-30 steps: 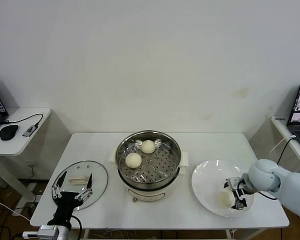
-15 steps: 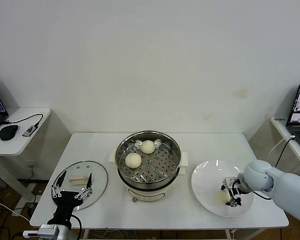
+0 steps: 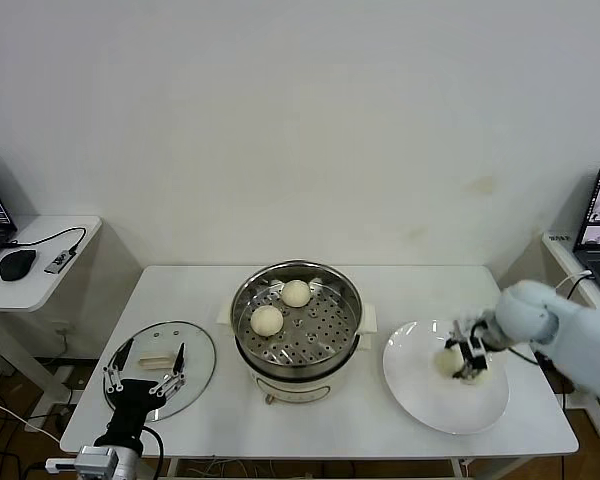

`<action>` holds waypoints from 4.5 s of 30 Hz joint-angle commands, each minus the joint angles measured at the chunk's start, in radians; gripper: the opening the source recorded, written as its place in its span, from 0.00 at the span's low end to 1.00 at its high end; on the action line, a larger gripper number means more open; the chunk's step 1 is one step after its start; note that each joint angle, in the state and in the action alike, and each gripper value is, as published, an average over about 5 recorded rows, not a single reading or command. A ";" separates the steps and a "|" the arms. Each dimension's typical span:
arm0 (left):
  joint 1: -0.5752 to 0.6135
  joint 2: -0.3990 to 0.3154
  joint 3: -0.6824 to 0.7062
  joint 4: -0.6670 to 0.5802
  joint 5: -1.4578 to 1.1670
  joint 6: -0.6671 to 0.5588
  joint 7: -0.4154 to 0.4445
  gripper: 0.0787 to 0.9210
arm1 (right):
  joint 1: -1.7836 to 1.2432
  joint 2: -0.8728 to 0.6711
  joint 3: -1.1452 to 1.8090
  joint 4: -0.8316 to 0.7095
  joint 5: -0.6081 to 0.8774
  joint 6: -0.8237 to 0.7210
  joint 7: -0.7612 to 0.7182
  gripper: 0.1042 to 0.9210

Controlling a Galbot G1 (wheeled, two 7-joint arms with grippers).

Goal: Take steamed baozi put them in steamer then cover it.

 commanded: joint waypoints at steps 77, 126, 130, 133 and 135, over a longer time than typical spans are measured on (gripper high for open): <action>-0.012 -0.017 -0.049 0.006 -0.005 -0.030 -0.005 0.88 | 0.575 0.476 -0.396 0.019 0.054 0.236 -0.055 0.88; -0.016 0.002 -0.026 0.040 -0.001 -0.029 -0.003 0.88 | -0.399 0.003 0.297 -0.146 -0.257 0.054 0.007 0.88; -0.017 0.001 -0.026 0.040 -0.001 -0.029 -0.003 0.88 | -0.409 0.018 0.304 -0.170 -0.269 0.061 0.020 0.88; -0.017 0.000 -0.027 0.039 -0.001 -0.029 -0.003 0.88 | -0.416 0.033 0.312 -0.188 -0.271 0.063 0.030 0.88; -0.016 0.000 -0.028 0.037 -0.001 -0.029 -0.003 0.88 | -0.420 0.042 0.316 -0.195 -0.272 0.064 0.033 0.88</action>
